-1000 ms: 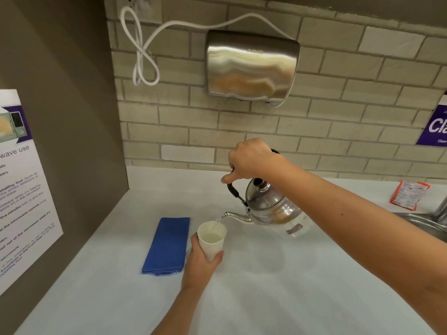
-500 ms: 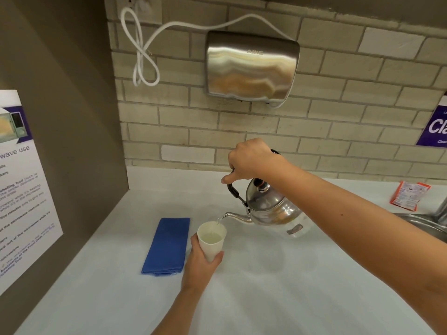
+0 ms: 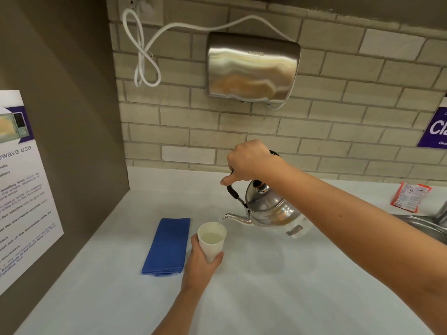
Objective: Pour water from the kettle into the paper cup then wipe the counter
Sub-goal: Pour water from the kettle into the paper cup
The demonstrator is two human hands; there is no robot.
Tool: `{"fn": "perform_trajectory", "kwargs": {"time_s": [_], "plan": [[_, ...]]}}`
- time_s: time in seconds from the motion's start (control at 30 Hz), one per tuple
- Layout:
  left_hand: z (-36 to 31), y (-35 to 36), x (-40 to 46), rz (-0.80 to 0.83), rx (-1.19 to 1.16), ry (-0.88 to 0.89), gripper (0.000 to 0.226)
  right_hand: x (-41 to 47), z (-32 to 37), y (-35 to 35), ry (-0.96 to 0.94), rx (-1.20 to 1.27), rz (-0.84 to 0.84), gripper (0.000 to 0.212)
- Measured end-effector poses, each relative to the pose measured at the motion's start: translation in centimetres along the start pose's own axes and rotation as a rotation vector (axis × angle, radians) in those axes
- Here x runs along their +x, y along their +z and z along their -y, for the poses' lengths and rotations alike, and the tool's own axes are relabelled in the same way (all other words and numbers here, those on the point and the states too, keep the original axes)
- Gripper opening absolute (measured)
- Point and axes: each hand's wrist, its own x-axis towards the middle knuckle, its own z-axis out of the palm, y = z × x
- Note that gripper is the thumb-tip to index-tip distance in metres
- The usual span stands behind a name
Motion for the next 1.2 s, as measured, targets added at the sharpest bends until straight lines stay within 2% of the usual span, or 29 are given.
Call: {"fn": "perform_trajectory", "kwargs": {"time_s": [1.2], "plan": [[-0.6, -0.5, -0.4, 0.020, -0.009, -0.021, 0.080, 0.1, 1.1, -0.1, -0.019, -0.021, 0.038, 0.061]]}}
